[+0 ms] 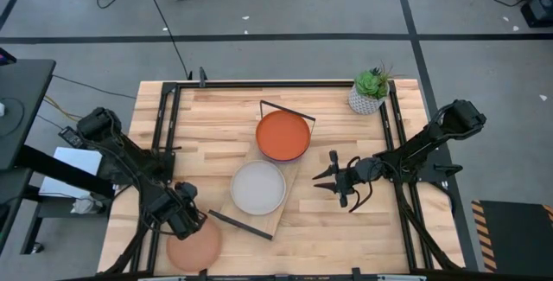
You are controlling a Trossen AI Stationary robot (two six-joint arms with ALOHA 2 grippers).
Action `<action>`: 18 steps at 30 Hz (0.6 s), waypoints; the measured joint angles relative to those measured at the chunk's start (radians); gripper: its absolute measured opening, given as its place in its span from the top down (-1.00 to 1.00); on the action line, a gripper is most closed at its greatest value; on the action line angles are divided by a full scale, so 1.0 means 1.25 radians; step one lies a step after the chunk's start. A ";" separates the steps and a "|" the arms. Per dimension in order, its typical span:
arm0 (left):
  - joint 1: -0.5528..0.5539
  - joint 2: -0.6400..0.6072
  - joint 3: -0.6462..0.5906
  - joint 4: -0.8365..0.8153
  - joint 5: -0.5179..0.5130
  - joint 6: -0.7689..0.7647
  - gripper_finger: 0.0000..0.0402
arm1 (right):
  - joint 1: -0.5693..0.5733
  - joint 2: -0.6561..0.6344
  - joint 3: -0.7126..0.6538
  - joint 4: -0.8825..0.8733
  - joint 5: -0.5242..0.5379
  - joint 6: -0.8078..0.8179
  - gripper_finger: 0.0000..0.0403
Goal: Place and stack plates onto a shelf
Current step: Stack the brown plate on top of the gray plate on the shelf
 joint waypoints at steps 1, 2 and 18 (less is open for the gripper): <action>0.000 0.000 -0.005 0.004 0.001 0.003 0.25 | 0.000 0.000 0.000 0.000 0.000 0.000 0.47; 0.000 0.001 -0.007 0.004 0.002 0.009 0.26 | 0.000 0.000 0.000 0.000 0.000 0.000 0.47; -0.010 0.040 -0.021 0.052 0.034 0.072 0.30 | 0.000 0.000 0.000 -0.002 -0.019 0.012 0.47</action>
